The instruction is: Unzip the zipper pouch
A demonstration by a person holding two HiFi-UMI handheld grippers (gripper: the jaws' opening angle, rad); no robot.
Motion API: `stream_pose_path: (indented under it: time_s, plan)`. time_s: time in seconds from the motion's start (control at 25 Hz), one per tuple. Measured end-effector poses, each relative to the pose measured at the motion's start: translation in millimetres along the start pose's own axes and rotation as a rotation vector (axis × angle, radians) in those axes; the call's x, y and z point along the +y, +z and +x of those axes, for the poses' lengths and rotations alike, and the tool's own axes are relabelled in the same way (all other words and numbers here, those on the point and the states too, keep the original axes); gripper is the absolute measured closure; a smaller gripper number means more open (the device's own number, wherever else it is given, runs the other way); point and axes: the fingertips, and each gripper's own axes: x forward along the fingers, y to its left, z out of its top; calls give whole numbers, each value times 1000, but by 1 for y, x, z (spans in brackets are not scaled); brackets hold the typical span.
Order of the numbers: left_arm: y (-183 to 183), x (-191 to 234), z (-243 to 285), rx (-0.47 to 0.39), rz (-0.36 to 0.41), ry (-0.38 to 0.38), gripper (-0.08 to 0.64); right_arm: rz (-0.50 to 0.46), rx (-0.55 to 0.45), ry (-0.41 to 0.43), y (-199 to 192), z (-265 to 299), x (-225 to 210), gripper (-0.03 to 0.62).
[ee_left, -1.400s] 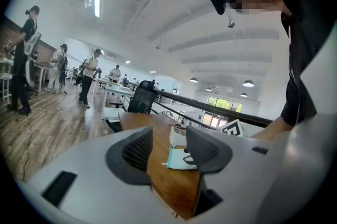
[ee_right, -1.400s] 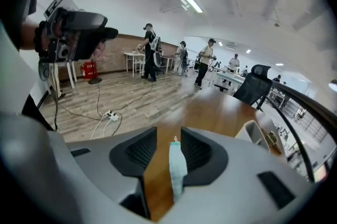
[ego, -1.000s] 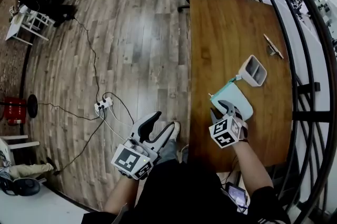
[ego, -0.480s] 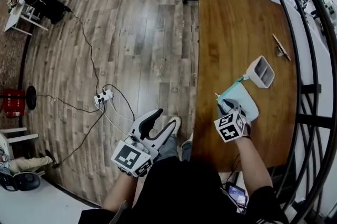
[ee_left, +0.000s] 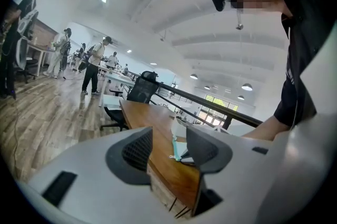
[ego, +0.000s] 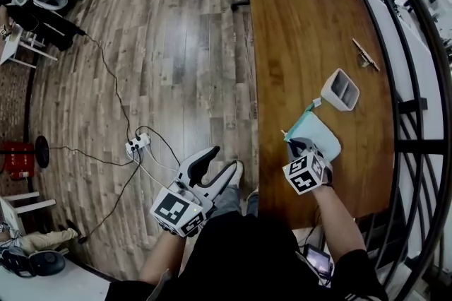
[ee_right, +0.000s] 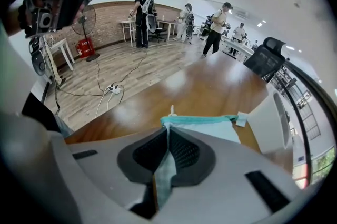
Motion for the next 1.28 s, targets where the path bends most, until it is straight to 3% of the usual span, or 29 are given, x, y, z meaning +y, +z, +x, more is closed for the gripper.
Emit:
stream_pose_path:
  time_s: [0.28,0.48,0.72,0.88,1.12,1.28]
  plan:
    - [-1,-16,14,12,24,-96,368,72,-101,-33,1,-40,2,583]
    - [-9,-51,43,57,37,-265,382,118,-187,-66,3,-80,-2,584]
    - [-18,-97,69,110,-17,-468,393,171,-304,-131,4,-140,-3,588]
    - [-26,-124,83,156,-8,-574,399,216,-364,-168,0,-172,-5,589]
    - [-30,-156,100,215,-14,-690,411,206,-442,-159,-1,-205,5,589]
    - [-33,-168,103,266,-4,-755,414,140,-464,-170,2,-214,15,589]
